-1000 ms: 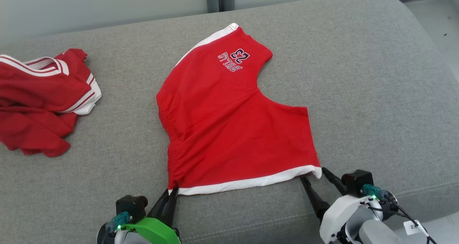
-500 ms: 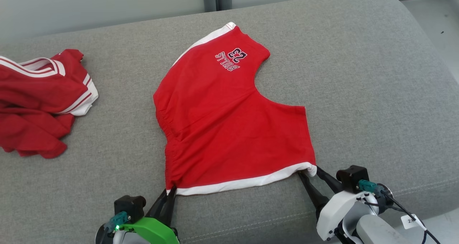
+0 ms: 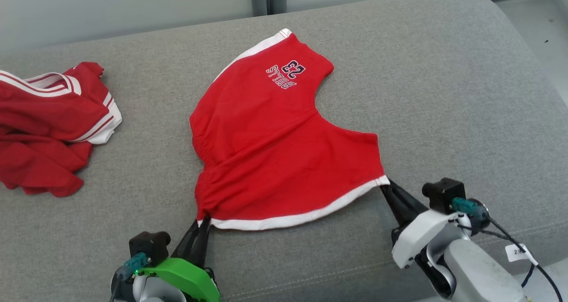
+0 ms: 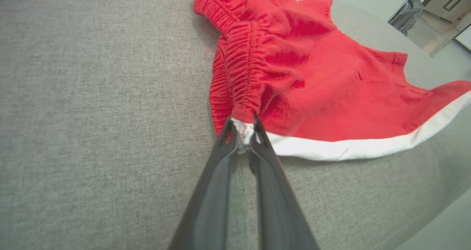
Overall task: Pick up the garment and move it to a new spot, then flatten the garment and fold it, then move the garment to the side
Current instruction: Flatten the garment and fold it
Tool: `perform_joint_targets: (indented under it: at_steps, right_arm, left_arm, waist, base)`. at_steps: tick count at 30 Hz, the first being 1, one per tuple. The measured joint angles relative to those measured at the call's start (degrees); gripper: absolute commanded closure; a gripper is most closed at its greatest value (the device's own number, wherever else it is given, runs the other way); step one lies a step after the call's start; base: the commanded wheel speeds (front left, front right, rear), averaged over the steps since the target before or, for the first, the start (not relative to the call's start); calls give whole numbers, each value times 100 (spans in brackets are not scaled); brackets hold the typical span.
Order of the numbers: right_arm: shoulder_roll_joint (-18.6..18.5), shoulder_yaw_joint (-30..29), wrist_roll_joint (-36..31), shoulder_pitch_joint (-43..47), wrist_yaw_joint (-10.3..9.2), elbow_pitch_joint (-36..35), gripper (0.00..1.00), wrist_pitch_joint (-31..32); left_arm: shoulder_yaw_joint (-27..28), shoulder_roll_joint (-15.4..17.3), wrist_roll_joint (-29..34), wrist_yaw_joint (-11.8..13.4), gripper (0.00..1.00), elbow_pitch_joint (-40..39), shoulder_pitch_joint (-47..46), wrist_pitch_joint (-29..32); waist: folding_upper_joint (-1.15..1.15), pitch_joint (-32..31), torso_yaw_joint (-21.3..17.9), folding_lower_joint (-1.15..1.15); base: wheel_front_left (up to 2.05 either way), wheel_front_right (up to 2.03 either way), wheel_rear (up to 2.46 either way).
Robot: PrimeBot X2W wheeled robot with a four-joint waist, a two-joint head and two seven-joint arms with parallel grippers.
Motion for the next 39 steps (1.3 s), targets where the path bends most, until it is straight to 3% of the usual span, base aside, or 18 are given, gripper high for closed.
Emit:
perform_joint_targets:
  at_steps: [11,27,30,34,35,39]
  right_arm:
    - [-112,-608,0,-154,0,-1172,100,-18]
    - [-241,-1596,-226,-148,1,-3763,100,-44]
    - [-263,-1527,-119,-103,0,-3735,100,-51]
    - [-420,-957,147,-97,0,-3165,100,-49]
    - [-550,-619,182,-320,1,-2703,100,-33]
    - [-577,-495,188,-1248,1,-2151,100,89]
  left_arm:
    - [386,-8,-98,-1,100,-837,-94,0]
    - [823,-10,32,-121,100,-3307,-268,-27]
    - [664,43,36,-133,100,-3379,-274,-22]
    - [564,225,-34,-137,100,-3106,-486,443]
    - [533,233,-157,-143,100,-2770,-827,746]
    - [646,335,-166,-142,100,-2227,-1558,1074]
  waist:
    - [0,-159,-113,0]
    - [0,-644,-309,0]
    - [0,-701,-312,0]
    - [0,-661,-288,0]
    - [0,-609,-270,0]
    - [0,-548,-243,0]
  base:
    - [0,0,0]
    - [0,0,0]
    - [0,0,0]
    - [0,0,0]
    - [0,0,0]
    - [0,0,0]
